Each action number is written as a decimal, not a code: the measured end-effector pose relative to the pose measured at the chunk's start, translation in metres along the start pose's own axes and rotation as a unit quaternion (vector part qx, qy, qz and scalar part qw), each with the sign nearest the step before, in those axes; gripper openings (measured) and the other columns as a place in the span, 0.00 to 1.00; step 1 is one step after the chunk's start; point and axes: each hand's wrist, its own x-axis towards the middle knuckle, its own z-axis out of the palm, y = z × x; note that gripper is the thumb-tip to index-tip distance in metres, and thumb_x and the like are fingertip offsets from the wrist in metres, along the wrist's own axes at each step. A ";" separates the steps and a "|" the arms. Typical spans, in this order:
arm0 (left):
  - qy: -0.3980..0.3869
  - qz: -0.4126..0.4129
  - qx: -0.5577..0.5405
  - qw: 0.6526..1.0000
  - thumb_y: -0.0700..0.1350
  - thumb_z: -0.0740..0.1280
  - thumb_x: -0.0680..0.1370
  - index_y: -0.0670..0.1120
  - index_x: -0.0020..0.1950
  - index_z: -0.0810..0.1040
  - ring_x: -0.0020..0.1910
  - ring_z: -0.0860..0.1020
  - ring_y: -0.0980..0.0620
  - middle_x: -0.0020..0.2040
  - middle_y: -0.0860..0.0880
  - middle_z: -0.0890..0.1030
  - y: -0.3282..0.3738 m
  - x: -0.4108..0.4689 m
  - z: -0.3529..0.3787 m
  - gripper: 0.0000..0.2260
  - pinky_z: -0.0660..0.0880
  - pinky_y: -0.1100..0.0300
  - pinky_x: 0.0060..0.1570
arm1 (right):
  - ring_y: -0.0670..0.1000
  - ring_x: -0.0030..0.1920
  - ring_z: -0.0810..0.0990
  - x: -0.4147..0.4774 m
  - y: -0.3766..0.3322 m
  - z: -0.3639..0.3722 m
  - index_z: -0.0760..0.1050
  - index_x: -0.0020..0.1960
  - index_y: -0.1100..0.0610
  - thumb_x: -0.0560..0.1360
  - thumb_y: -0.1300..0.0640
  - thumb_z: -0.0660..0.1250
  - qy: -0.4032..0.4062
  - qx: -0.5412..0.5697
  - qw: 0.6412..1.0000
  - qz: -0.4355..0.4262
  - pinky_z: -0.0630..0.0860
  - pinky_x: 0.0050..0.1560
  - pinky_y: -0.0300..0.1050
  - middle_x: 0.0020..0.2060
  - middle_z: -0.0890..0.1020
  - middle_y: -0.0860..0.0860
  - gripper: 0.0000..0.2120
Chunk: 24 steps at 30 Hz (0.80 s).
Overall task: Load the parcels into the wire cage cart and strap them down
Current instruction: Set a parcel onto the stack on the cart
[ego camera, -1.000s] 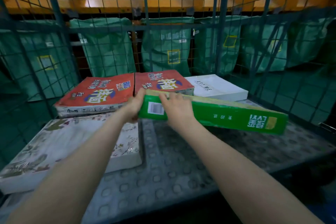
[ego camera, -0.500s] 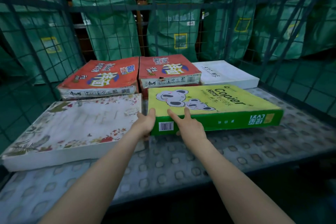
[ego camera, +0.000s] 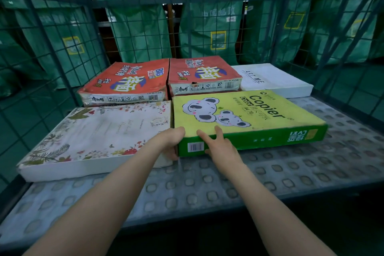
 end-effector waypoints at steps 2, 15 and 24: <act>0.008 -0.006 0.044 0.999 0.56 0.44 0.81 0.35 0.72 0.59 0.44 0.81 0.39 0.44 0.33 0.82 0.007 -0.004 -0.007 0.29 0.77 0.55 0.43 | 0.62 0.61 0.69 0.000 -0.003 0.008 0.48 0.76 0.43 0.76 0.70 0.58 -0.052 -0.003 0.999 -0.012 0.72 0.52 0.51 0.74 0.48 0.61 0.38; 0.108 0.188 0.463 0.859 0.52 0.62 0.78 0.44 0.63 0.66 0.56 0.74 0.45 0.57 0.45 0.75 0.011 0.002 0.027 0.18 0.68 0.55 0.44 | 0.62 0.69 0.63 0.003 0.017 0.014 0.44 0.77 0.47 0.72 0.76 0.58 -0.074 0.104 0.991 -0.051 0.69 0.63 0.53 0.76 0.43 0.55 0.44; 0.147 0.176 0.507 0.831 0.51 0.63 0.79 0.44 0.70 0.60 0.62 0.72 0.44 0.63 0.43 0.71 0.011 0.019 0.045 0.23 0.67 0.56 0.46 | 0.63 0.69 0.64 0.014 0.020 0.011 0.48 0.77 0.49 0.70 0.74 0.61 -0.078 0.133 0.987 -0.053 0.69 0.64 0.55 0.74 0.48 0.57 0.43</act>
